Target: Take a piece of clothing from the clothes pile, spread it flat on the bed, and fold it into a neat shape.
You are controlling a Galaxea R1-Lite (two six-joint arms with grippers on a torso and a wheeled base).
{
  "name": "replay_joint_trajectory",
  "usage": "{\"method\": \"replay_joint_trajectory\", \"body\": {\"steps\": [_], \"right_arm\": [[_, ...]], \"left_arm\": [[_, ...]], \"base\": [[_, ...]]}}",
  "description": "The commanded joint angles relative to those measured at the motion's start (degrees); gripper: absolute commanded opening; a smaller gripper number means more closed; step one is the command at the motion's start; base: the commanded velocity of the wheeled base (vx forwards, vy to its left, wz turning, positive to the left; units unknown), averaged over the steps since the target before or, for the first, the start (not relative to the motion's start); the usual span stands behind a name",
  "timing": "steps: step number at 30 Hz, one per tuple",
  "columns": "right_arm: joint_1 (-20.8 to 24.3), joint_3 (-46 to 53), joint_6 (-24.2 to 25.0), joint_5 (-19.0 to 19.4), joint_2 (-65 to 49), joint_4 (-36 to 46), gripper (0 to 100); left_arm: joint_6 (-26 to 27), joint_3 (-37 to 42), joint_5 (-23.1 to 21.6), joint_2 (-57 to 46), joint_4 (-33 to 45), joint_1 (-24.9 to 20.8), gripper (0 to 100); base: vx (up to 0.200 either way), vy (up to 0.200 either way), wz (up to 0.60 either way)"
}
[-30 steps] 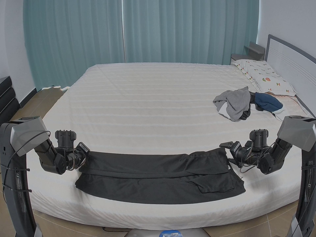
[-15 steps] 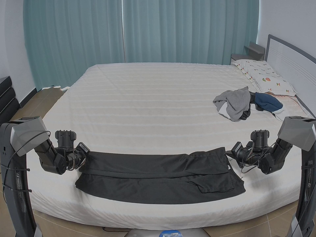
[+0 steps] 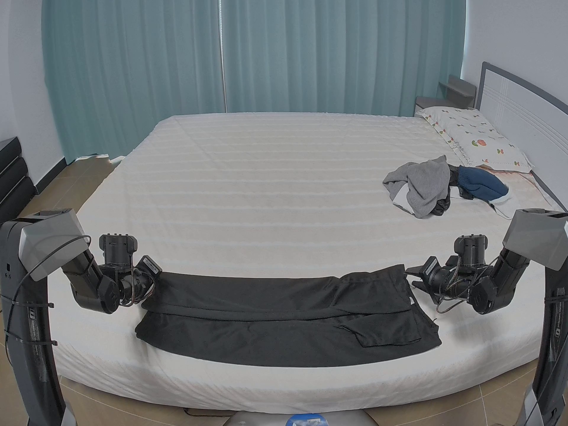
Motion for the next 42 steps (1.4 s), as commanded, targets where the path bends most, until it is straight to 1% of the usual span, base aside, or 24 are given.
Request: {"method": "replay_joint_trajectory", "body": {"steps": [1, 8, 12, 17, 18, 23, 27, 29, 32, 42], "right_arm": [[1.35, 1.63, 0.02, 0.16, -1.78, 0.00, 100], [3.11, 2.42, -0.24, -0.28, -0.98, 0.09, 100], [3.46, 1.71, -0.33, -0.36, -0.28, 0.09, 100], [3.55, 1.45, -0.42, -0.36, -0.19, 0.09, 100], [3.55, 1.63, -0.50, -0.36, -0.19, 0.09, 0], [3.55, 2.42, -1.82, -0.54, -0.46, 0.62, 0], [3.37, 3.38, -3.84, -0.72, -0.46, 0.71, 0], [3.02, 3.38, -3.84, -1.33, -0.46, 0.71, 0], [2.76, 3.38, -3.93, -3.35, -0.28, 0.62, 0], [2.50, 4.26, -3.76, -3.70, -0.81, 0.00, 0]], "left_arm": [[0.02, 0.09, -0.13, -0.02, 0.00, 0.04, 100], [-0.15, 0.00, -0.13, 0.07, -0.08, 0.30, 100], [-0.42, 0.09, -0.21, -0.11, -1.67, 1.01, 100], [-0.42, 0.09, -0.21, 0.07, -1.84, 1.45, 100], [-0.42, 0.09, -0.21, -0.02, -1.84, 1.45, 100], [-0.42, 0.09, -0.21, 0.07, -1.84, 1.62, 100], [-0.42, 0.18, -0.30, 0.07, -1.58, 1.89, 100], [-0.42, 0.26, -0.30, 0.07, -1.49, 1.89, 100], [-0.42, 0.79, -0.30, 0.07, -1.58, 1.89, 100], [-0.33, 1.58, -0.30, -0.11, -1.49, 1.97, 100]], "base": [[0.000, 0.000, 0.00], [0.000, 0.000, 0.00], [0.000, 0.000, 0.00], [0.000, 0.000, 0.00], [0.000, 0.000, 0.00], [0.000, 0.000, 0.00], [0.000, 0.000, 0.00], [0.000, 0.000, 0.00], [0.000, 0.000, 0.00], [0.000, 0.000, 0.00]]}}
